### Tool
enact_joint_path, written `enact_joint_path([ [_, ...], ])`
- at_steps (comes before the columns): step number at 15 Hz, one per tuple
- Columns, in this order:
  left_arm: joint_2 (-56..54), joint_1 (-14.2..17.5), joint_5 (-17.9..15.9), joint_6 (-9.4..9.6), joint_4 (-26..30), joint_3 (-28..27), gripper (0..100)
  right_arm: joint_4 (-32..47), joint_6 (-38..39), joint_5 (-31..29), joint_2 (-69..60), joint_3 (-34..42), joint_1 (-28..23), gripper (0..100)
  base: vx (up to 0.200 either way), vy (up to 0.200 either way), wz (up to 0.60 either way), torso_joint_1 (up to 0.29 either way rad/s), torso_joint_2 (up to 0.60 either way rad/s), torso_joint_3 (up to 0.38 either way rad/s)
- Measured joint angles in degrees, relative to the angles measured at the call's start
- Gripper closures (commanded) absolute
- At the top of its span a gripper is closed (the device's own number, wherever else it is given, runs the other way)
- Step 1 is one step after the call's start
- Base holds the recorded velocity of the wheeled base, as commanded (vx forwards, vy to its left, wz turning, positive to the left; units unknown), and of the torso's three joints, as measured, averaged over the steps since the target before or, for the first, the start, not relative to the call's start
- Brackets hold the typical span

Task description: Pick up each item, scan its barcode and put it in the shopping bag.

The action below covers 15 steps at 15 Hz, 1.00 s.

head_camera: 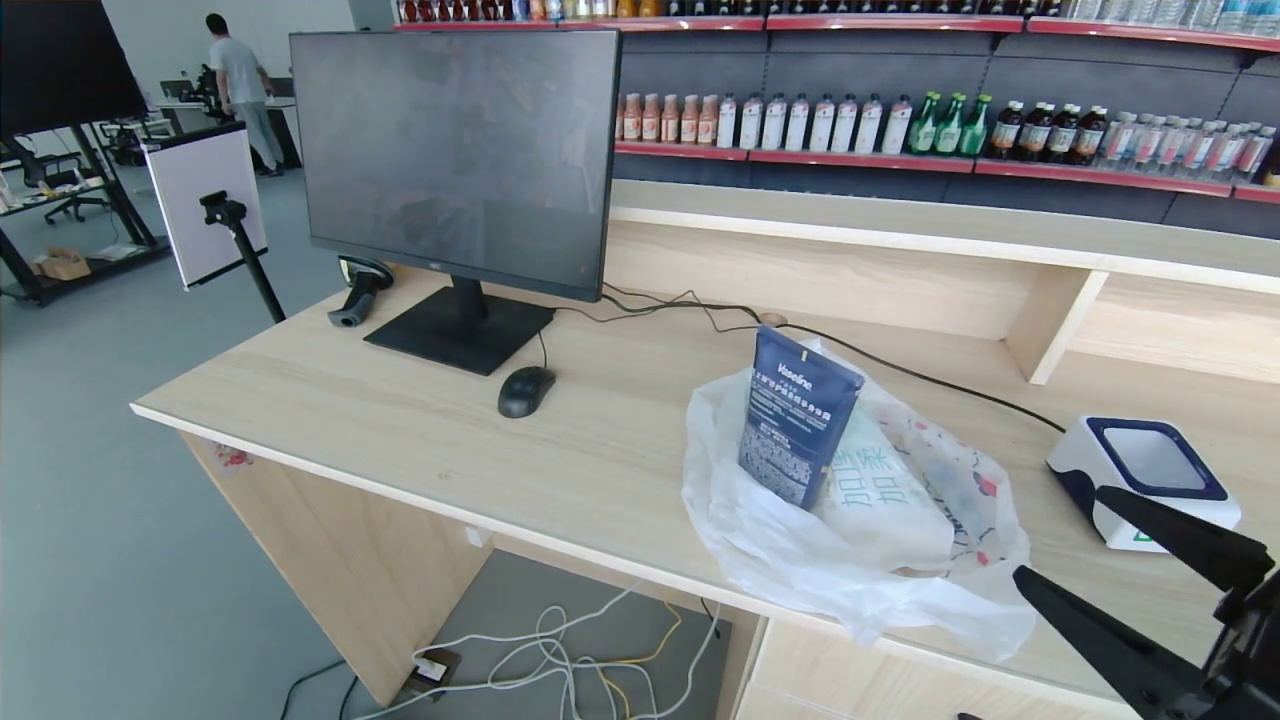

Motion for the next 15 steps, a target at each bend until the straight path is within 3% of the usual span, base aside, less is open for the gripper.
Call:
enact_joint_path([
  [5,0.0,0.0,-0.02,0.07,0.0,0.0,0,44.09,-1.78,0.24,-32.51,-0.77,0.22,0,0.0,0.0,0.0,0.0,0.0,0.0],
  [8,0.0,-0.06,-0.05,0.02,0.0,0.0,0,63.65,-2.34,0.15,-50.08,-1.46,-0.45,0,0.0,0.0,0.0,0.0,0.0,0.0],
  [12,0.0,0.0,-0.02,-0.06,-0.02,0.0,0,65.39,0.11,-0.05,-58.82,-1.82,-8.8,0,0.0,0.0,0.0,0.0,0.0,0.0],
  [15,0.0,-0.06,-0.02,-0.01,-0.02,0.0,0,63.9,0.74,-3.71,-60.14,-0.63,-10.46,0,0.0,0.0,0.0,0.0,0.0,0.0],
])
